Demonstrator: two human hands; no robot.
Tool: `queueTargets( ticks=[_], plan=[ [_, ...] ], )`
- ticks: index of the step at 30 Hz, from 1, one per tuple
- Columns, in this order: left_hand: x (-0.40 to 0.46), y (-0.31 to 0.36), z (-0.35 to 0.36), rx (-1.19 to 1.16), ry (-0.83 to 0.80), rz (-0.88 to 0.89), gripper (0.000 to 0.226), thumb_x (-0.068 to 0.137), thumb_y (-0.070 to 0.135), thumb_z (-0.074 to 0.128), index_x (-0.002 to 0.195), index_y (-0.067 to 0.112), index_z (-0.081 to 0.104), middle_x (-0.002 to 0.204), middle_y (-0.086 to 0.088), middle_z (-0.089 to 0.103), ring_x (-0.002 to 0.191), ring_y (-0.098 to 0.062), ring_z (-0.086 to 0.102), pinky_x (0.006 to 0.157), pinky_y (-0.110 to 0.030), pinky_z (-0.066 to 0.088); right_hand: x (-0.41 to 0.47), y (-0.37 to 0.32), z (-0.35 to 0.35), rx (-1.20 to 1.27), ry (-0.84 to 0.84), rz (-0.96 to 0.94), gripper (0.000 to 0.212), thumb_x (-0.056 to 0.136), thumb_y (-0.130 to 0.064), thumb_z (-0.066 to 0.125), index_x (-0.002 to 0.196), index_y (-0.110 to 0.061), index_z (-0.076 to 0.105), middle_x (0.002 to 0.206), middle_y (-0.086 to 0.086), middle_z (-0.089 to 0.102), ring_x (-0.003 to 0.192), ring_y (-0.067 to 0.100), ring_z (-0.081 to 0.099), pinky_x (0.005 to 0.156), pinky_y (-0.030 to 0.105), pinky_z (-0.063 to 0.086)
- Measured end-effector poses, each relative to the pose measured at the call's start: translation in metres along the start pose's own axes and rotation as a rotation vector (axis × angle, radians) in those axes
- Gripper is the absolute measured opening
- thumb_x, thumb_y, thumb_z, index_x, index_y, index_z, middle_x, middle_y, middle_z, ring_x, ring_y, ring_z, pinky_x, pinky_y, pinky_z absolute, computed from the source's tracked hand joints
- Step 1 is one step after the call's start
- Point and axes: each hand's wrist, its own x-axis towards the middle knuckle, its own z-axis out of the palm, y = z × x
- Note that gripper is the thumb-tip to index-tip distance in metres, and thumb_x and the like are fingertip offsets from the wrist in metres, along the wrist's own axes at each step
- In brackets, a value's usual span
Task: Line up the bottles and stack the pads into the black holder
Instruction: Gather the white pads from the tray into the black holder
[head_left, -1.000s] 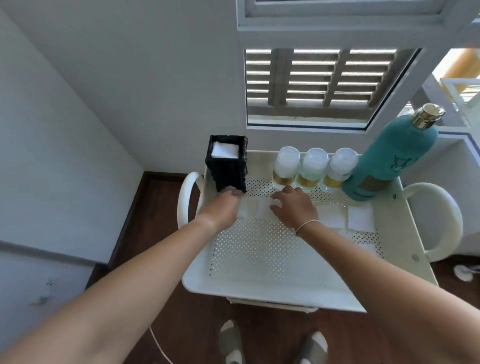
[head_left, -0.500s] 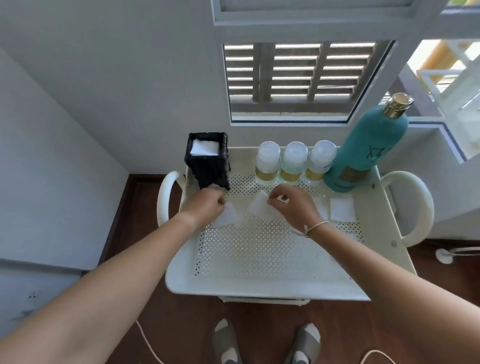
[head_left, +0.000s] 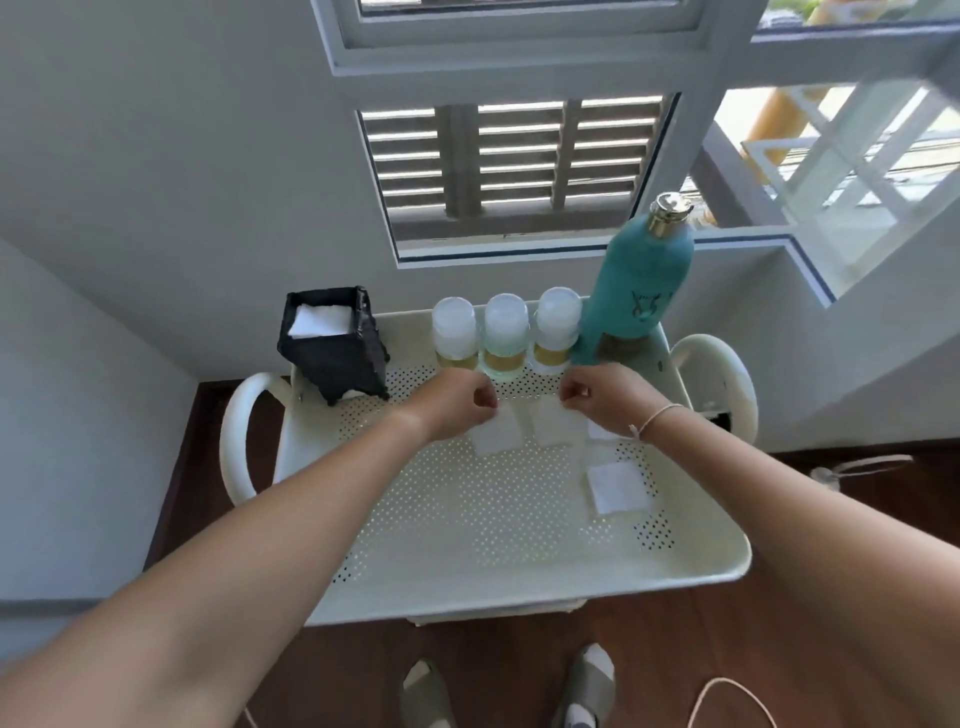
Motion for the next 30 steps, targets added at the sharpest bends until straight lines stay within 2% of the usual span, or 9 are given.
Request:
queueTargets(
  ticks=[3,5,7,10,15,20,23,26,30],
  plan=[
    [0.009,0.002,0.007,0.108,0.011,-0.012,0.009,0.087,0.022,0.058,0.092,0.019,0.064,0.099,0.0,0.068,0.086,-0.017,0.061,0.079,-0.036,0.053,0.012,0.001,0.008,-0.112,-0.014,-0.062,0.01,0.086,-0.017,0.053,0.086,-0.015,0.063,0.091,0.004,0.069,0.084,0.022,0.06,0.076,0.03,0.048],
    [0.014,0.002,0.011,0.17,0.016,-0.021,0.011,0.088,0.022,0.057,0.094,0.019,0.064,0.102,-0.001,0.068,0.086,-0.018,0.06,0.076,-0.034,0.052,0.017,0.001,0.013,-0.168,-0.019,-0.076,0.012,0.086,-0.017,0.051,0.087,-0.016,0.063,0.092,0.005,0.069,0.083,0.023,0.061,0.076,0.032,0.051],
    [0.016,0.001,0.014,0.21,0.022,-0.035,0.016,0.087,0.022,0.056,0.101,0.019,0.064,0.106,-0.001,0.067,0.089,-0.019,0.06,0.072,-0.031,0.048,0.019,0.004,0.019,-0.21,-0.015,-0.083,0.017,0.086,-0.019,0.051,0.099,-0.017,0.062,0.102,0.006,0.066,0.091,0.025,0.059,0.082,0.035,0.05],
    [0.017,-0.002,0.019,0.22,0.053,-0.044,0.027,0.085,0.024,0.059,0.112,0.019,0.061,0.111,-0.003,0.065,0.097,-0.022,0.06,0.076,-0.033,0.048,0.018,0.009,0.027,-0.255,-0.03,-0.08,0.03,0.085,-0.026,0.054,0.115,-0.019,0.057,0.115,0.006,0.059,0.107,0.028,0.052,0.092,0.037,0.041],
    [0.017,-0.003,0.023,0.277,0.078,-0.041,0.013,0.085,0.024,0.058,0.091,0.017,0.067,0.101,-0.004,0.068,0.089,-0.024,0.06,0.071,-0.032,0.047,0.019,0.008,0.034,-0.245,0.003,-0.042,0.023,0.085,-0.028,0.055,0.103,-0.016,0.06,0.111,0.006,0.059,0.105,0.026,0.051,0.09,0.036,0.04],
    [0.007,-0.005,0.016,0.253,0.085,-0.019,0.013,0.087,0.024,0.057,0.09,0.016,0.067,0.1,-0.003,0.067,0.089,-0.022,0.059,0.073,-0.032,0.047,0.012,0.001,0.033,-0.18,0.055,-0.03,0.022,0.084,-0.03,0.057,0.101,-0.018,0.064,0.107,0.005,0.06,0.101,0.026,0.053,0.084,0.033,0.04],
    [-0.007,-0.004,-0.004,0.183,0.133,0.005,0.013,0.087,0.026,0.06,0.089,0.015,0.068,0.097,-0.001,0.069,0.087,-0.018,0.061,0.076,-0.033,0.05,0.006,-0.008,0.026,-0.087,0.109,-0.036,0.02,0.083,-0.03,0.06,0.097,-0.016,0.067,0.102,0.005,0.064,0.093,0.024,0.056,0.076,0.03,0.04],
    [-0.026,-0.002,-0.035,0.122,0.186,0.033,0.012,0.085,0.027,0.063,0.083,0.016,0.068,0.091,0.0,0.069,0.082,-0.016,0.061,0.073,-0.034,0.051,0.002,-0.025,0.013,-0.01,0.148,-0.063,0.02,0.082,-0.027,0.063,0.094,-0.013,0.07,0.099,0.007,0.066,0.088,0.025,0.058,0.076,0.032,0.045],
    [-0.054,-0.006,-0.085,0.069,0.26,0.059,0.009,0.083,0.028,0.064,0.079,0.02,0.068,0.082,0.007,0.063,0.075,-0.008,0.057,0.064,-0.026,0.046,0.006,-0.051,-0.012,0.068,0.218,-0.115,0.02,0.082,-0.024,0.063,0.092,-0.008,0.071,0.097,0.01,0.066,0.083,0.025,0.059,0.072,0.03,0.044]
  ],
)
